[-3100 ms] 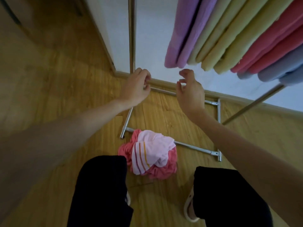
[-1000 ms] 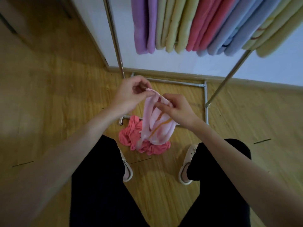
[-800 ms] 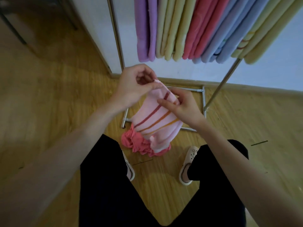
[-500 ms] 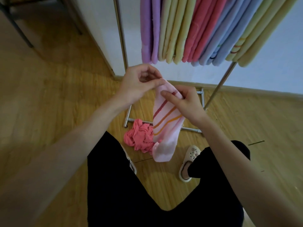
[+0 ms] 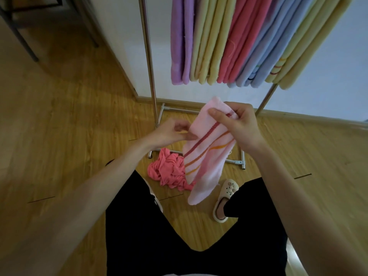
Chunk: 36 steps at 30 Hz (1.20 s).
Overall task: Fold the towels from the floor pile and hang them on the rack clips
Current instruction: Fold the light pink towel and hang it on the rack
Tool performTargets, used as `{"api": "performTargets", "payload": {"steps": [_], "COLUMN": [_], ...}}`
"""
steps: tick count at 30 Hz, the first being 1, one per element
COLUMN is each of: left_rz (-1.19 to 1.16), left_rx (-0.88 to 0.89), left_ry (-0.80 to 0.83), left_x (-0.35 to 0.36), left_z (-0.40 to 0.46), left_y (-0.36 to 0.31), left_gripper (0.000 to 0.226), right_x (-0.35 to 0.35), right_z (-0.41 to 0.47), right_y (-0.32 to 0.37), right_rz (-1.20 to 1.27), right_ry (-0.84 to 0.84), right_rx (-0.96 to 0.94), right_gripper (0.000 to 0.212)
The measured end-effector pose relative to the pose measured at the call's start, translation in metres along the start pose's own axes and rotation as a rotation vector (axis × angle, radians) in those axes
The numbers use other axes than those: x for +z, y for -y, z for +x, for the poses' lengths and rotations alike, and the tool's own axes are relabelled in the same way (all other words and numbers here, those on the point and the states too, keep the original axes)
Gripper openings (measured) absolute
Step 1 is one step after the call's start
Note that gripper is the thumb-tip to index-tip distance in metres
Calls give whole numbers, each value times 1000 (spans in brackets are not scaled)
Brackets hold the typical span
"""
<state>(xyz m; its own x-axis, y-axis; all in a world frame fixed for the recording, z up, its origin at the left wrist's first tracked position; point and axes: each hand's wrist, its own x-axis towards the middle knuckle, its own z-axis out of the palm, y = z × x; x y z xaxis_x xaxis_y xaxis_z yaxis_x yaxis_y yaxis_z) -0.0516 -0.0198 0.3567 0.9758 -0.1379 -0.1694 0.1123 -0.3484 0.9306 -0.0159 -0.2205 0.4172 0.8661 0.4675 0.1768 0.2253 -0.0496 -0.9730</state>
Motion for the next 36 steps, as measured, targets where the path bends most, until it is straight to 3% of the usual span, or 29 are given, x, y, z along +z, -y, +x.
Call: {"api": "performTargets", "payload": {"steps": [4, 8, 10, 13, 18, 21, 30, 36], "left_rz": [165, 211, 172, 133, -177, -238, -134, -173], "left_rx": [-30, -10, 1, -1, -118, -120, -151, -192], "left_ry": [13, -81, -192, -328, -473, -544, -717, -814], "left_x": [2, -1, -4, -3, 1, 3, 2, 8], "left_z": [-1, -3, -1, -1, -6, -10, -16, -19], "left_y": [17, 16, 10, -5, -27, -36, -34, -35], "left_gripper": [26, 40, 38, 34, 23, 26, 24, 21], "right_x": [-9, -20, -28, -40, -46, -44, -2, 35], "right_z": [-4, -6, -8, -13, -28, -37, -63, -70], "right_y": [6, 2, -4, -18, -46, -61, -94, -91], "right_rz": [-7, -42, -84, -164, -413, -592, -954, -831], "right_ry": [-82, -240, -305, -345, -380, -316, -32, 169], "right_rx": [-12, -13, -33, -54, -93, -185, -587, -538], "right_gripper": [38, 34, 32, 10, 2, 5, 10, 13]}}
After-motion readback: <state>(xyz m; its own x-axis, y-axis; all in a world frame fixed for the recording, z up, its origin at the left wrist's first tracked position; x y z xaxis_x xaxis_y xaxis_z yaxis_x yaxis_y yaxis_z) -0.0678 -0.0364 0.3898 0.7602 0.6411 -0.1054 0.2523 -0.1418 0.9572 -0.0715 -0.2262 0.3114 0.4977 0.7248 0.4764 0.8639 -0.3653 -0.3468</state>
